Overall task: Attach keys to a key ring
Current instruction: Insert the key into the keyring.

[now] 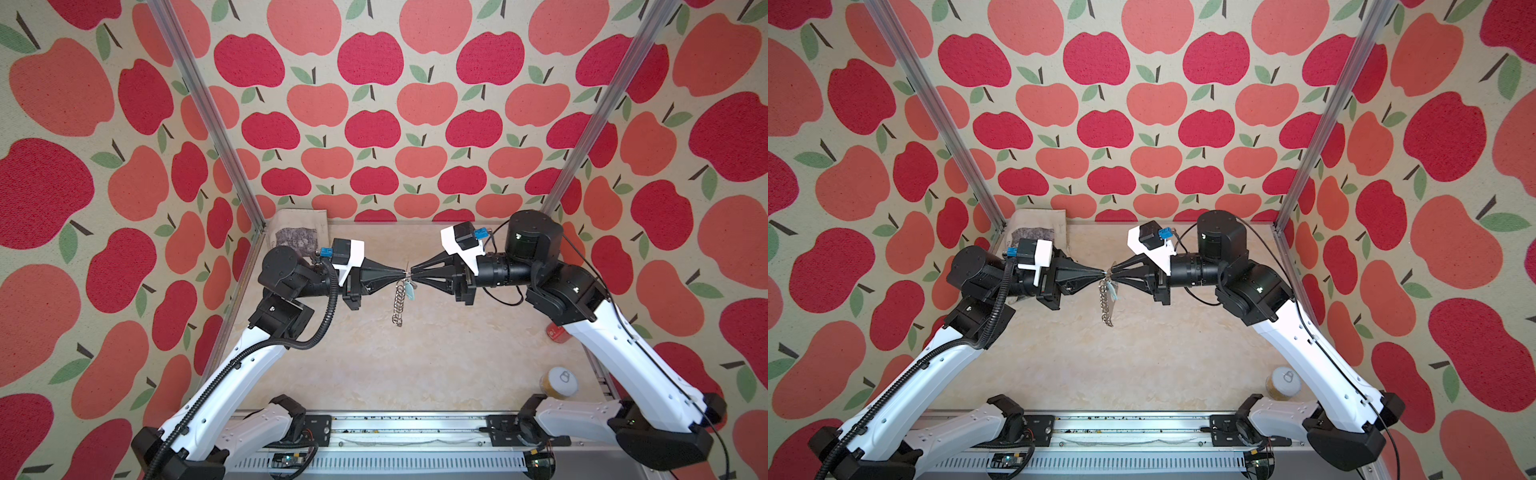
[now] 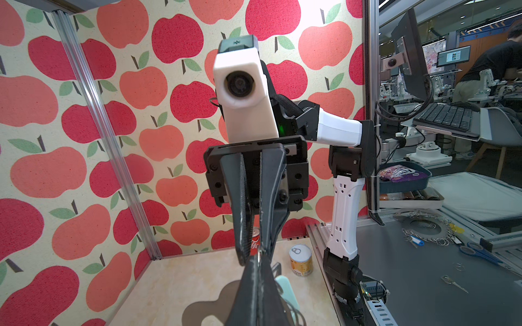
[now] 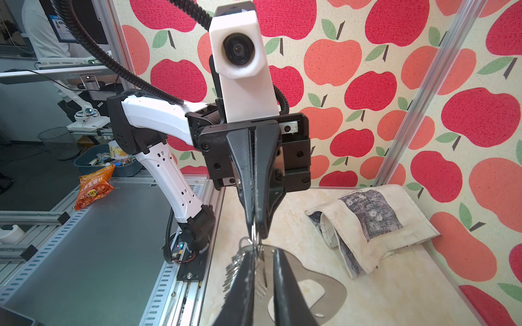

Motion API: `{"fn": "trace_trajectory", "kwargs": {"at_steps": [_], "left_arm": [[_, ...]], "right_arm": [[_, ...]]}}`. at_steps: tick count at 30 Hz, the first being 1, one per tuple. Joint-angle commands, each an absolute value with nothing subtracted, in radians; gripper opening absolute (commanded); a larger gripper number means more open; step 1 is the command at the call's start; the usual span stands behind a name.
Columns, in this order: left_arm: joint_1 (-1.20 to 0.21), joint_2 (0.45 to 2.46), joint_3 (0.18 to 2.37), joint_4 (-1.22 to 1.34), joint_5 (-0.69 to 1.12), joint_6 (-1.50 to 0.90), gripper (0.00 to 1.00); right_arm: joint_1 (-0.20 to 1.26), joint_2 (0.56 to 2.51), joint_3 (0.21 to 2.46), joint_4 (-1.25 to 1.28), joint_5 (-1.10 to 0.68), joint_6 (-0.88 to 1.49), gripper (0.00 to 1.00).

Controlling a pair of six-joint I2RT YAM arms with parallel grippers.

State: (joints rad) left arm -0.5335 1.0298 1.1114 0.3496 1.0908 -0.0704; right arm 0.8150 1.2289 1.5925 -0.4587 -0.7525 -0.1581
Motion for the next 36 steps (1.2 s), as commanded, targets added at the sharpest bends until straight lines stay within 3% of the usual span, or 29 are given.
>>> {"fn": "trace_trajectory", "kwargs": {"at_steps": [1,10,14,23,30,36], "left_arm": [[-0.539,1.029,1.103,0.382,1.112,-0.074,0.00],[-0.545,1.027,1.104,0.367,1.111,-0.068,0.00],[-0.547,1.026,1.104,0.355,1.109,-0.060,0.00],[-0.552,1.014,1.106,0.275,1.087,-0.029,0.00],[-0.552,0.979,1.147,0.024,1.027,0.062,0.25],[-0.583,0.975,1.220,-0.194,0.941,0.167,0.33]], "right_arm": [[0.810,1.239,1.583,-0.434,-0.785,-0.136,0.15],[0.814,1.247,1.578,-0.434,-0.795,-0.134,0.08],[0.815,1.242,1.574,-0.432,-0.787,-0.135,0.00],[0.816,1.252,1.619,-0.535,-0.762,-0.186,0.00],[0.816,1.309,1.771,-0.813,-0.707,-0.301,0.00],[0.830,1.376,1.877,-0.985,-0.648,-0.364,0.00]]}}
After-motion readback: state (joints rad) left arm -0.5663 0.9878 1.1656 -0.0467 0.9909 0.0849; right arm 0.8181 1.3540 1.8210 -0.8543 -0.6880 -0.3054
